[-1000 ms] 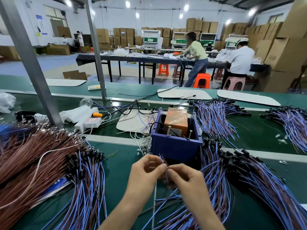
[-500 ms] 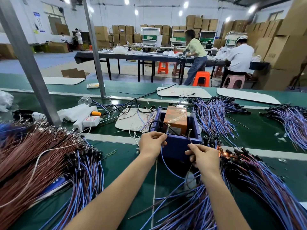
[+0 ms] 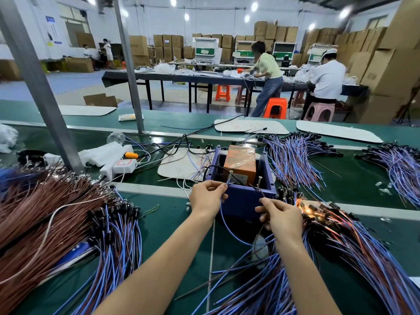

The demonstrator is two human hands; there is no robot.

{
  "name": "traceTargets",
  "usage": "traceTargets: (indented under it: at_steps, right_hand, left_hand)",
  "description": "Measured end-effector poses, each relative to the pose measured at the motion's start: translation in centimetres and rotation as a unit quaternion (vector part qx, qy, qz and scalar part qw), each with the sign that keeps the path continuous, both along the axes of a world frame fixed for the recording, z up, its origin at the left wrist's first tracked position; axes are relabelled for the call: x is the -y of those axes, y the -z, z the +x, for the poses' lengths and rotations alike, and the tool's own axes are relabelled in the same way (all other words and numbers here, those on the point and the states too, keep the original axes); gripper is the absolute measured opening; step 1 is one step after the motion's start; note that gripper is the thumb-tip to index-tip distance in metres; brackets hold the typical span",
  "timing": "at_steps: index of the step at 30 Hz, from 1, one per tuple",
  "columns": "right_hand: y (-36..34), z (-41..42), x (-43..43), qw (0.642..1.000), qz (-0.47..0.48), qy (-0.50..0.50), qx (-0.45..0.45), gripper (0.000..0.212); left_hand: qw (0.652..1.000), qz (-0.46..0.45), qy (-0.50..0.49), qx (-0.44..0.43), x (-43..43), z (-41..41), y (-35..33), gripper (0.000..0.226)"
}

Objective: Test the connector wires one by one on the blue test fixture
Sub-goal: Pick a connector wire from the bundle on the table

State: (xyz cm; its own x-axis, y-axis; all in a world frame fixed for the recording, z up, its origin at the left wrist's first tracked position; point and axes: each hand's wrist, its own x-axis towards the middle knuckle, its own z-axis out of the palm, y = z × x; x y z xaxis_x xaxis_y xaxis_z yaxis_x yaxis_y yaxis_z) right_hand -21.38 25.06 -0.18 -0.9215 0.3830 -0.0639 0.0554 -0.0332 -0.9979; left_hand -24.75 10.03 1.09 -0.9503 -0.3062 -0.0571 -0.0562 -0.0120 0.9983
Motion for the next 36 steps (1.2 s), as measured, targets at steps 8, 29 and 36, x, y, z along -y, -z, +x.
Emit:
traceTargets:
  at_steps: [8, 29, 36]
  right_hand:
    - [-0.5, 5.9, 2.1, 0.968, 0.106, -0.228, -0.022, 0.020]
    - [2.2, 10.3, 3.7, 0.896, 0.224, -0.370, 0.107, 0.019]
    - [1.3, 10.3, 4.1, 0.936, 0.081, -0.324, 0.113, 0.020]
  left_hand:
    - [0.983, -0.003, 0.177, -0.044, 2.5, 6.7, -0.9, 0.016]
    - [0.731, -0.660, 0.097, 0.144, 13.4, 10.4, 4.8, 0.028]
    - [0.909, -0.417, -0.021, 0.011, 12.4, 9.2, 0.9, 0.031]
